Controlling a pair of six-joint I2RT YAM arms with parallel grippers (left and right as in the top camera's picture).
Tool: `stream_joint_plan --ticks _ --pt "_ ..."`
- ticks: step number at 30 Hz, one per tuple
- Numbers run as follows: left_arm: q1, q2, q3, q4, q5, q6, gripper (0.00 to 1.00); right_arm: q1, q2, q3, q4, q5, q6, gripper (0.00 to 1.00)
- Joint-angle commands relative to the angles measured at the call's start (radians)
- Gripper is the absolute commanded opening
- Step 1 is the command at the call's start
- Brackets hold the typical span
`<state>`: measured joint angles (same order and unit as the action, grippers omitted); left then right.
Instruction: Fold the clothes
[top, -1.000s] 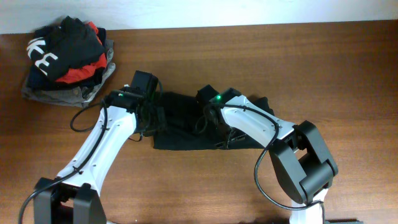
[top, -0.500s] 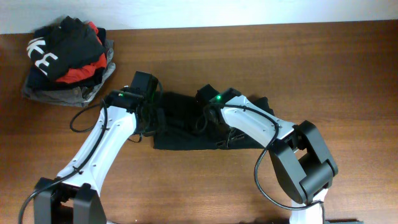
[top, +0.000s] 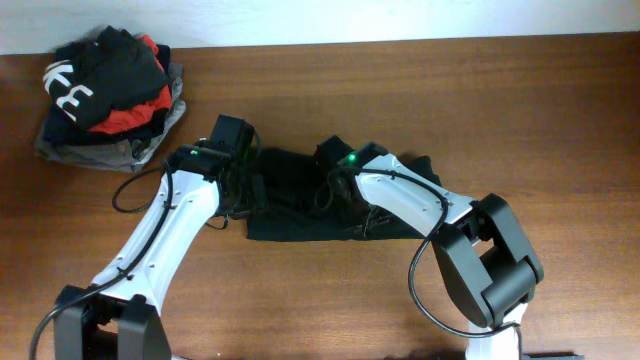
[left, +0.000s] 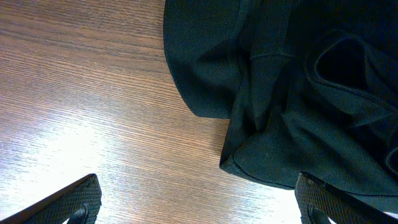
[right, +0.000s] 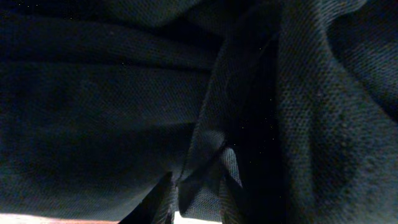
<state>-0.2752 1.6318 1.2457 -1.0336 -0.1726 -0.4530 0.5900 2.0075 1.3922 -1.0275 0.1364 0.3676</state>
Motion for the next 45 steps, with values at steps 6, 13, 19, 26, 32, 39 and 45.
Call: stream_joint_plan --ticks 6,13,19,26,32,39,45 --pt "0.003 0.006 -0.002 -0.004 -0.014 -0.009 0.99 0.004 -0.004 -0.048 0.015 0.044 0.016 0.27" --pt "0.003 0.006 -0.002 -0.004 -0.014 -0.009 0.99 0.004 -0.006 -0.030 0.003 0.042 0.042 0.04" --pt "0.003 0.006 -0.002 0.002 -0.014 -0.009 0.99 0.005 -0.026 0.023 -0.069 -0.030 0.042 0.04" --pt "0.003 0.006 -0.002 0.004 -0.014 -0.009 0.99 0.005 -0.029 0.050 -0.163 -0.122 0.029 0.04" --pt "0.003 0.006 -0.002 0.007 -0.015 -0.009 0.99 0.005 -0.029 0.050 -0.168 -0.246 -0.023 0.04" --pt "0.003 0.007 -0.002 0.014 -0.014 -0.009 0.99 0.005 -0.029 0.050 -0.112 -0.308 -0.100 0.25" --pt "0.003 0.006 -0.002 0.014 -0.014 -0.009 0.99 -0.034 -0.069 0.112 -0.166 -0.283 -0.071 0.19"
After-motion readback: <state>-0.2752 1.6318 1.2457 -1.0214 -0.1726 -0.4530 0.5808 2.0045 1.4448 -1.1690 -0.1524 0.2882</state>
